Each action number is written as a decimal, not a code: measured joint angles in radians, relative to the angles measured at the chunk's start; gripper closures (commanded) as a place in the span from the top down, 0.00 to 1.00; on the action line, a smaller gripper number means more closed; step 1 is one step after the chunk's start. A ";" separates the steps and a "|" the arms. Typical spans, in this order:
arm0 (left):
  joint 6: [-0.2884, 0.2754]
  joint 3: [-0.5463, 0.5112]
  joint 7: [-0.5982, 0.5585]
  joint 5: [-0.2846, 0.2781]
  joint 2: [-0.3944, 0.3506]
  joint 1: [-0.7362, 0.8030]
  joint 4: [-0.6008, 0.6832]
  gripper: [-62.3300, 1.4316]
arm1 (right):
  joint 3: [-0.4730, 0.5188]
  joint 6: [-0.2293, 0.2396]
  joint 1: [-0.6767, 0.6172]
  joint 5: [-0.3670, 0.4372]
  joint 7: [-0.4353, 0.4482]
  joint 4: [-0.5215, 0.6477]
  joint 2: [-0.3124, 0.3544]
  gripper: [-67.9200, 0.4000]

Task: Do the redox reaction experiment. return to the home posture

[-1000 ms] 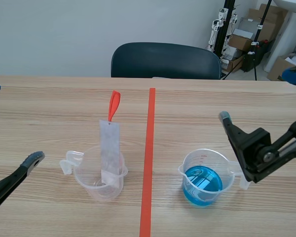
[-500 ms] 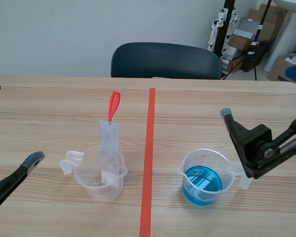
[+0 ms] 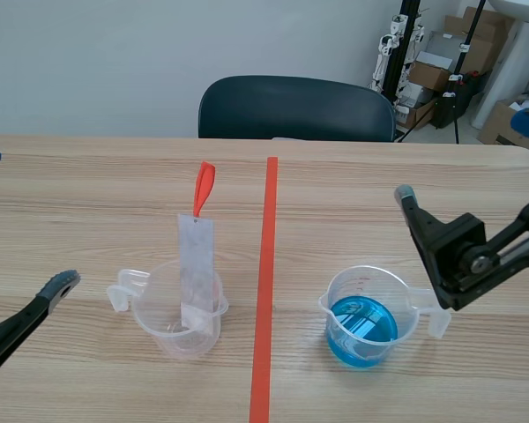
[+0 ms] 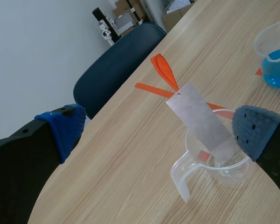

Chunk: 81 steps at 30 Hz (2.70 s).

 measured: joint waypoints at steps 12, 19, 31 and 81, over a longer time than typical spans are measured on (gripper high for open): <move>0.000 0.000 0.000 0.000 0.000 0.000 0.000 1.00 | 0.000 0.000 0.000 0.000 0.000 0.000 0.000 1.00; 0.000 0.000 0.000 0.000 0.000 0.000 0.000 1.00 | 0.000 0.000 0.000 0.000 -0.008 0.000 0.000 1.00; 0.000 0.000 -0.001 0.000 0.000 0.000 0.000 1.00 | 0.000 0.000 0.000 0.000 -0.045 0.000 0.000 1.00; 0.000 0.000 -0.008 -0.019 0.000 0.000 0.000 1.00 | 0.000 0.000 0.000 0.000 -0.045 0.000 0.000 1.00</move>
